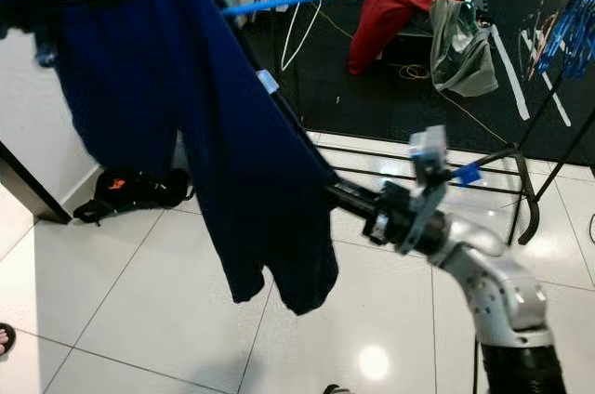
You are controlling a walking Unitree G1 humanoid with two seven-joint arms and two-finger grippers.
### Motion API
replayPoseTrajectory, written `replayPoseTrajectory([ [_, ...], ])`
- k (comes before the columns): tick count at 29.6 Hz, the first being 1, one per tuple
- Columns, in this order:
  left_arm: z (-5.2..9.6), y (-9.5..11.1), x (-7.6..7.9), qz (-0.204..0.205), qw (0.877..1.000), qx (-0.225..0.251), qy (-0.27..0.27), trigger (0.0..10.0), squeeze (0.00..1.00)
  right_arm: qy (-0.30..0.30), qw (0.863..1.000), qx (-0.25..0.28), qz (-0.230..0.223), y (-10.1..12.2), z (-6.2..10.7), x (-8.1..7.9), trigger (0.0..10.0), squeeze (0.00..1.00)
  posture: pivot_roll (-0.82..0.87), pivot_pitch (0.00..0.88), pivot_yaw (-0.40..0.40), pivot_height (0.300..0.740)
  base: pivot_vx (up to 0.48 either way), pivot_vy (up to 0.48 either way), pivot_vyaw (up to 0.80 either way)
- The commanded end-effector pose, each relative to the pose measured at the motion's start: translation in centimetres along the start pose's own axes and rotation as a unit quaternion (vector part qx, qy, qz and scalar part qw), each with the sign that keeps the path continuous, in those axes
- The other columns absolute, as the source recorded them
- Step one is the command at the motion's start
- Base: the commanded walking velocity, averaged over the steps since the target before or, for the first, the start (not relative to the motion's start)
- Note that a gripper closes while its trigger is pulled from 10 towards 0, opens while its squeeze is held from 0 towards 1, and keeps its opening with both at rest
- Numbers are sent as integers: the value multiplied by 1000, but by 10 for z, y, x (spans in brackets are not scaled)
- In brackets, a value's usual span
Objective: Hang hanger
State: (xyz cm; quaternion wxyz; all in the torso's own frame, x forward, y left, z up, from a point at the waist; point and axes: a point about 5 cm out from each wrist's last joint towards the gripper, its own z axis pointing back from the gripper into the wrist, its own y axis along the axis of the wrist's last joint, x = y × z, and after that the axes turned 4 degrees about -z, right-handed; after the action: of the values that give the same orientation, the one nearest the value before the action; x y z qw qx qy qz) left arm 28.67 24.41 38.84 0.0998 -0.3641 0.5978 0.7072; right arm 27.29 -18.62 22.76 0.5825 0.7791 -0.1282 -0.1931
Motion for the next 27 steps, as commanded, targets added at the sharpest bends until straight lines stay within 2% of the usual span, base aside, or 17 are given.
replayPoseTrajectory([
  [1, 11, 0, 16, 0, 999, 3, -51, 10000, 0, -9, 999, 38, 6, 21, 10, 7, 2078, 0, -32, 90, 23, 740, 0, 0, 0],
  [2, 11, 0, 16, 0, 999, 3, -51, 10000, 0, -9, 999, 38, 6, 21, 10, 7, 2078, 0, -32, 90, 23, 740, 0, 0, 0],
  [3, 14, -8, 25, 18, 997, 0, -70, 10000, 0, -15, 998, 56, 12, 33, 15, 10, 2118, 0, -33, 92, 21, 740, 0, 0, 0],
  [4, 14, -8, 25, 18, 997, 0, -70, 10000, 0, -15, 998, 56, 12, 33, 15, 10, 2118, 0, -33, 92, 21, 740, 0, 0, 0],
  [5, 16, -16, 34, 26, 996, -11, -79, 10000, 0, -17, 997, 71, 16, 43, 19, 12, 2118, 0, -34, 95, 16, 740, 0, 0, 0],
  [7, 18, -22, 40, 32, 996, -21, -80, 10000, 0, -16, 997, 80, 19, 50, 23, 12, 2118, 0, -35, 98, 13, 740, 0, 0, 0],
  [11, 22, -28, 44, 35, 997, -27, -62, 10000, 0, -13, 996, 82, 20, 53, 25, 12, 2039, 0, -37, 102, 9, 740, 0, 0, 0],
  [21, 31, -19, 31, 5, 1000, -9, 14, 10000, 0, -2, 997, 71, 0, 44, 22, 10, 1922, 0, -35, 111, 8, 740, 0, 0, 0],
  [23, 32, -13, 25, -7, 999, 15, 44, 10000, 0, 3, 998, 63, -11, 37, 21, 8, 2000, 0, -40, 114, 9, 740, 0, 0, 0],
  [27, 33, -9, 24, -14, 998, 27, 56, 10000, 0, 1, 998, 61, -18, 33, 21, 7, 2039, 0, -40, 115, 9, 740, 0, 0, 0],
])
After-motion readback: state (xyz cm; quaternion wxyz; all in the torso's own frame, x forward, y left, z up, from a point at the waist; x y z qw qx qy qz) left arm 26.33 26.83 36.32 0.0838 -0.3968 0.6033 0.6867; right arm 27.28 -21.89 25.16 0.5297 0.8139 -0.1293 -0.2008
